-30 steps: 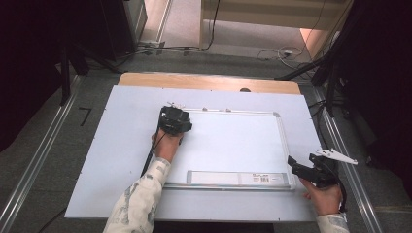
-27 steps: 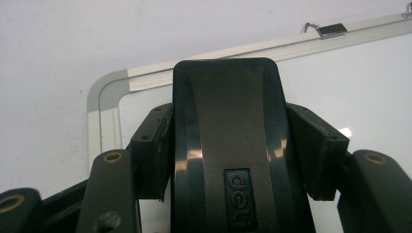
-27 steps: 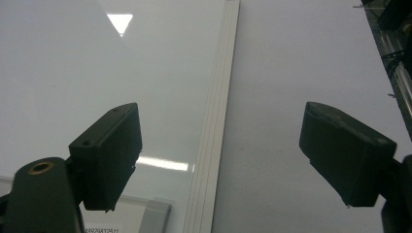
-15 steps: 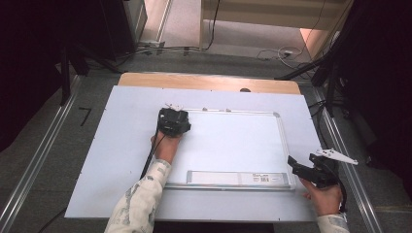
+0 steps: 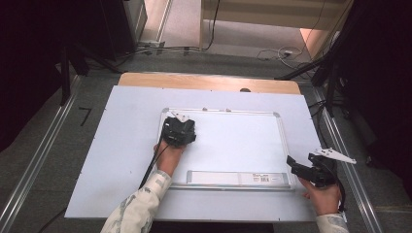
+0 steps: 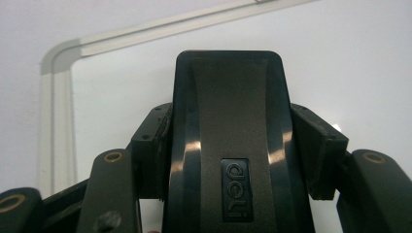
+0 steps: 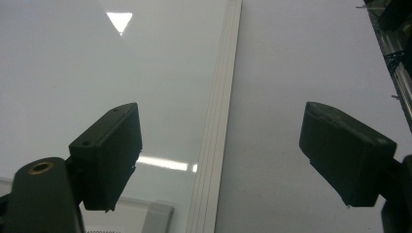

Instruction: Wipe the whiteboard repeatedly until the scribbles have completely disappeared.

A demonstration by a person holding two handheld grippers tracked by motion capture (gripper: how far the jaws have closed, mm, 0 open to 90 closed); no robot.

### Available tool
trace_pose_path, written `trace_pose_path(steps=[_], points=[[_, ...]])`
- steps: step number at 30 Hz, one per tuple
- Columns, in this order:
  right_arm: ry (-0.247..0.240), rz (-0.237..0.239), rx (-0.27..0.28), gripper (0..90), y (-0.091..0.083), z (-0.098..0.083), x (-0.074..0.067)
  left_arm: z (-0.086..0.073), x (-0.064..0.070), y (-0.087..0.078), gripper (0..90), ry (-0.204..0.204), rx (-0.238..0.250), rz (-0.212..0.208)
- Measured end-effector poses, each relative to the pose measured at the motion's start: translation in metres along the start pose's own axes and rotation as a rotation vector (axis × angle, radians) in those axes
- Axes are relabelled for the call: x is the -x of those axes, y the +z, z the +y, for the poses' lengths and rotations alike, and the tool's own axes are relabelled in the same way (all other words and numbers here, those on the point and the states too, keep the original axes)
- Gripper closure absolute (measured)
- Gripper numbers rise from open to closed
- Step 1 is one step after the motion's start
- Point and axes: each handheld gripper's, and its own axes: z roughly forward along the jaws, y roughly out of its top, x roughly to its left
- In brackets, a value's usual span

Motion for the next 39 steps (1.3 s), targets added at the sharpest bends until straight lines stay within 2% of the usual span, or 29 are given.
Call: trace_pose_path(steps=[6, 8, 11, 15, 19, 26, 30, 35, 39], points=[[-0.001, 0.004, 0.002, 14.2, 0.001, 0.001, 0.0, -0.009, 0.009, -0.012, 41.1, 0.003, -0.013, -0.031], [-0.001, 0.005, 0.004, 14.2, 0.001, 0.001, 0.0, -0.008, 0.008, -0.015, 41.2, -0.023, -0.024, -0.063], [-0.001, 0.006, 0.009, 14.2, 0.0, 0.002, 0.0, -0.003, 0.009, -0.026, 41.2, -0.034, 0.015, -0.084], [-0.001, 0.004, 0.008, 14.2, 0.0, 0.002, 0.0, 0.006, 0.011, -0.044, 41.1, -0.015, 0.056, -0.102], [-0.003, 0.005, 0.009, 14.2, -0.001, 0.002, -0.001, 0.009, 0.009, -0.054, 41.0, -0.04, 0.08, -0.125], [-0.002, 0.002, 0.008, 14.2, -0.001, 0.002, -0.001, 0.012, -0.005, -0.06, 40.9, -0.092, 0.087, -0.113], [-0.001, 0.002, 0.009, 14.2, 0.0, 0.002, 0.0, 0.011, -0.011, -0.064, 40.8, -0.101, 0.097, -0.098], [-0.003, 0.003, 0.009, 14.2, 0.0, 0.002, 0.0, 0.004, -0.02, -0.071, 40.8, -0.089, 0.093, -0.078], [-0.005, 0.005, 0.006, 14.2, 0.0, 0.002, -0.001, -0.001, -0.029, -0.076, 40.7, -0.109, 0.095, -0.068]])
